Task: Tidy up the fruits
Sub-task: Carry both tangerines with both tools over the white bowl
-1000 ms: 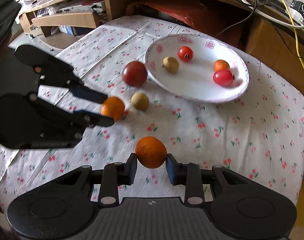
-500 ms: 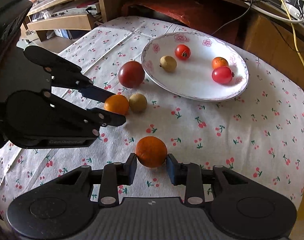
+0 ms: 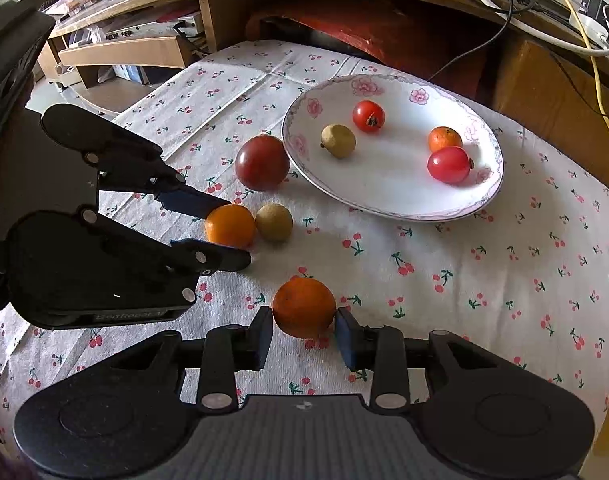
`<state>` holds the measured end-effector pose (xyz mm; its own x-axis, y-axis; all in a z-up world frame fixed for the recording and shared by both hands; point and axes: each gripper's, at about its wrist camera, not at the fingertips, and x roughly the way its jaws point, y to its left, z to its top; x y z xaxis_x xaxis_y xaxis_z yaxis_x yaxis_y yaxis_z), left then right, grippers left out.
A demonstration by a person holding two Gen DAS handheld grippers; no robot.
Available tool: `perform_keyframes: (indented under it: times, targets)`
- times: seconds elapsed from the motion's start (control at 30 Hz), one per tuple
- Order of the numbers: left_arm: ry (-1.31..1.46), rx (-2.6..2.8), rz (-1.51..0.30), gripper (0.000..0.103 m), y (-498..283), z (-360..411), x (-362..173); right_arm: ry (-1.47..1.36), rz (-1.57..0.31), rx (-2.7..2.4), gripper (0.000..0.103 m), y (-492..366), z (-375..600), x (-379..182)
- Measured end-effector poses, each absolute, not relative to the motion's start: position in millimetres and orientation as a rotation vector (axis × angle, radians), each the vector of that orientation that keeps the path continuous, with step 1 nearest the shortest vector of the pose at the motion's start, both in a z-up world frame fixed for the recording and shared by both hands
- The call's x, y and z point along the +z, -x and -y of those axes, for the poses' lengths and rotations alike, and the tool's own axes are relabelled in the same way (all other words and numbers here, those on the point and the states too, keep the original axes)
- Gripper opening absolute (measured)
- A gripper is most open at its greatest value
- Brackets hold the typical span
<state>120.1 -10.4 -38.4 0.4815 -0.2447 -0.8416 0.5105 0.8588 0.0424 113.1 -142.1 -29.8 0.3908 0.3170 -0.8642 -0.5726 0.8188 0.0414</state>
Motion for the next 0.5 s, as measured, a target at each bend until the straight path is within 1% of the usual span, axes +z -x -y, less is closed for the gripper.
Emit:
perform_keyframes:
  times: [0.03, 0.3, 0.37, 0.5]
  targets:
    - [-0.301, -0.469, -0.966, 0.041, -120.3, 9.7, -38.4, 0.282, -1.026, 0.576, 0.033, -113.6, 141.6, -30.3]
    - [-0.288, -0.467, -0.971, 0.041, -119.7, 8.3, -38.0, 0.275, -1.025, 0.579, 0.034, -118.9, 140.8, -31.9]
    - [-0.297, -0.467, -0.969, 0.041, -119.5, 9.2, -38.0, 0.276, -1.024, 0.573, 0.031, -119.9, 140.9, -32.1]
    - [-0.301, -0.463, -0.972, 0.039, -119.0, 9.9, -37.1, 0.286, -1.023, 0.572, 0.029, -118.8, 140.0, -31.2]
